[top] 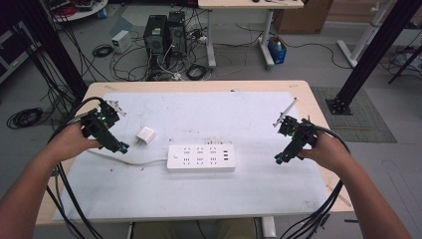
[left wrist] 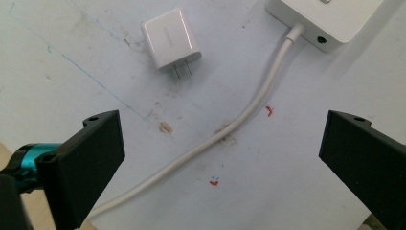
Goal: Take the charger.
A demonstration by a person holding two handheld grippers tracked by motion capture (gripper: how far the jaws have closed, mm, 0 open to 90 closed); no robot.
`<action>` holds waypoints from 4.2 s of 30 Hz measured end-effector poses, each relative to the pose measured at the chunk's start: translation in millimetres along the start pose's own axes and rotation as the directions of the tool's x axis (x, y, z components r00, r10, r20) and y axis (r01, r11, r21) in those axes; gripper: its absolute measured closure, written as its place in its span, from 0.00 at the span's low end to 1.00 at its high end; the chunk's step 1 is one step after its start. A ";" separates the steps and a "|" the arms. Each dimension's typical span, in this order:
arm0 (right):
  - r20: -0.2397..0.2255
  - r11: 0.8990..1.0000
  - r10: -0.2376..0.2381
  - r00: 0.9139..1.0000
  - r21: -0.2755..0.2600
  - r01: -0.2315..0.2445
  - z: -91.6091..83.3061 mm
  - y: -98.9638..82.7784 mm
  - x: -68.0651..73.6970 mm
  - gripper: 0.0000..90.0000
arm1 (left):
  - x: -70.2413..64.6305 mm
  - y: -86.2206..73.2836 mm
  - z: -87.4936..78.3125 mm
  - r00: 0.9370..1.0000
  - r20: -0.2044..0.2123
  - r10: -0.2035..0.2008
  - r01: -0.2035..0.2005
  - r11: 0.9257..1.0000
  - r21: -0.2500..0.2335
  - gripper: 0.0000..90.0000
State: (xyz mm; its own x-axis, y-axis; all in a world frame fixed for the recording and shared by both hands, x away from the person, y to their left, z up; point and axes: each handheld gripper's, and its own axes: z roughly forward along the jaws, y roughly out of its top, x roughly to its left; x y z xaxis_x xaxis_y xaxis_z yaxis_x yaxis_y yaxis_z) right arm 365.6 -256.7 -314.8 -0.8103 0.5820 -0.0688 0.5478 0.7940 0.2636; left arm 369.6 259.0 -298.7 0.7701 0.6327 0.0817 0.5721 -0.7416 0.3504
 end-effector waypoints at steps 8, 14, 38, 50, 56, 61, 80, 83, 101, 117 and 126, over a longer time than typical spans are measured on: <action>0.002 1.000 -0.001 1.000 0.006 0.001 -2.0 2.1 4.7 0.02 | -1.4 -1.9 -2.3 1.000 0.004 0.010 -0.010 1.000 -0.010 0.02; 0.005 1.000 -0.002 1.000 -0.009 0.002 -5.6 3.8 5.0 0.02 | -1.8 -2.2 -3.2 1.000 0.006 0.010 -0.010 1.000 -0.012 0.02; 0.001 1.000 -0.017 1.000 -0.004 0.017 1.3 13.9 4.8 0.02 | 8.5 17.3 24.6 0.981 -0.055 -0.188 0.178 0.972 -0.152 0.02; 0.007 1.000 -0.011 1.000 -0.011 0.011 0.2 10.8 2.5 0.02 | 20.9 33.7 70.2 0.946 -0.075 -0.317 0.306 0.943 -0.129 0.02; 0.014 1.000 -0.021 1.000 -0.017 0.021 0.0 11.3 3.7 0.02 | 24.8 40.2 97.6 0.939 -0.089 -0.333 0.325 0.940 -0.102 0.02; 0.011 1.000 -0.014 1.000 -0.017 0.014 0.3 10.2 3.2 0.02 | 29.3 43.9 118.6 0.940 -0.068 -0.334 0.331 0.942 -0.049 0.02; 0.005 0.999 -0.026 1.000 -0.021 0.026 1.3 13.1 3.3 0.02 | 35.0 40.0 144.1 0.941 -0.099 -0.324 0.325 0.946 -0.008 0.17; 0.003 0.999 -0.029 1.000 -0.020 0.029 1.0 12.5 3.3 0.02 | 35.7 38.0 146.2 0.940 -0.086 -0.329 0.329 0.944 -0.011 0.23; 0.004 0.999 -0.027 1.000 -0.019 0.028 2.4 13.4 1.8 0.02 | 38.8 31.0 141.8 0.950 -0.040 -0.309 0.308 0.950 -0.045 0.47; 0.030 0.995 0.039 0.999 -0.089 -0.036 -4.7 17.3 4.1 0.02 | 24.2 33.7 100.8 0.979 -0.007 -0.204 0.197 0.956 -0.219 0.47; 0.012 0.984 0.109 0.994 -0.142 -0.107 -8.1 24.5 10.5 0.02 | 5.9 42.7 67.4 0.999 0.013 -0.049 0.051 0.949 -0.311 0.47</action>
State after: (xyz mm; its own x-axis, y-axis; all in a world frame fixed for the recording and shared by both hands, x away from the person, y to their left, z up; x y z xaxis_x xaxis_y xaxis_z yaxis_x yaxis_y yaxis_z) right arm 368.8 -232.6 -301.2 -0.7430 0.6674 -0.0507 0.5961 0.6943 0.4032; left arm 417.7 216.0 -346.2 0.7447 0.6653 0.0520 0.4945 -0.6025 0.6265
